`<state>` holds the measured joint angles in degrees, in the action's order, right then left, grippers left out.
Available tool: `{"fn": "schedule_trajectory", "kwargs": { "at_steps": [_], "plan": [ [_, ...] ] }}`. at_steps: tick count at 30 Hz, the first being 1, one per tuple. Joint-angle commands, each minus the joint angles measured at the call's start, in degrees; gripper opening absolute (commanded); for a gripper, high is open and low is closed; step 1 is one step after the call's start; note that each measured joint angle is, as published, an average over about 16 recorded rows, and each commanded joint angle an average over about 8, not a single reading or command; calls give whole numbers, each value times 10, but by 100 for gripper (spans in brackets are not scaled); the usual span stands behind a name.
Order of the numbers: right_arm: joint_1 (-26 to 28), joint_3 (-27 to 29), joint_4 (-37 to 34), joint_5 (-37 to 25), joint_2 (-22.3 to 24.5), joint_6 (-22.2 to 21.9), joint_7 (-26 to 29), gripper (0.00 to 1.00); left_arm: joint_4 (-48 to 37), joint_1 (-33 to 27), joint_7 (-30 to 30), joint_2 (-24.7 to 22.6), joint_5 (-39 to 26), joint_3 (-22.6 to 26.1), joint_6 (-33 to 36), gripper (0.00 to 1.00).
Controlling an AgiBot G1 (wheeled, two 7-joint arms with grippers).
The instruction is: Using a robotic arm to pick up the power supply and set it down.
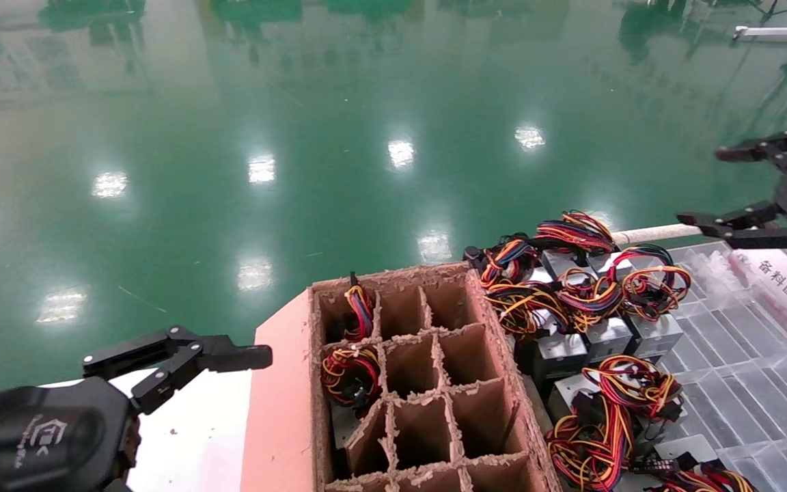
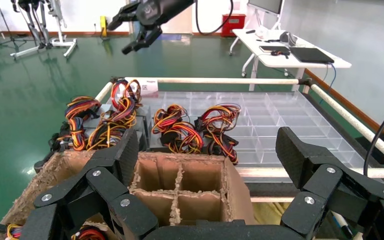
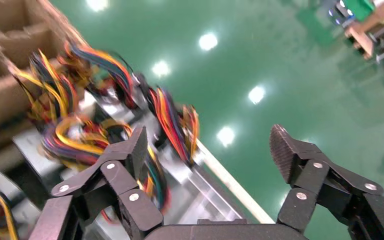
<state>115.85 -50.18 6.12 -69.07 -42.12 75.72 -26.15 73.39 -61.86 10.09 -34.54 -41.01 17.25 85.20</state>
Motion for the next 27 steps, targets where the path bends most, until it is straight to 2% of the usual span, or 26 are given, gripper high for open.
{"fn": "schedule_trajectory", "kwargs": {
  "at_steps": [1, 27],
  "plan": [
    [-13, 9, 17, 7, 2, 4, 10, 100, 0, 0, 0, 0, 0, 0, 0, 100],
    [-270, 170, 336, 136, 36, 51, 184, 100, 0, 0, 0, 0, 1, 1, 0, 100]
  ]
}}
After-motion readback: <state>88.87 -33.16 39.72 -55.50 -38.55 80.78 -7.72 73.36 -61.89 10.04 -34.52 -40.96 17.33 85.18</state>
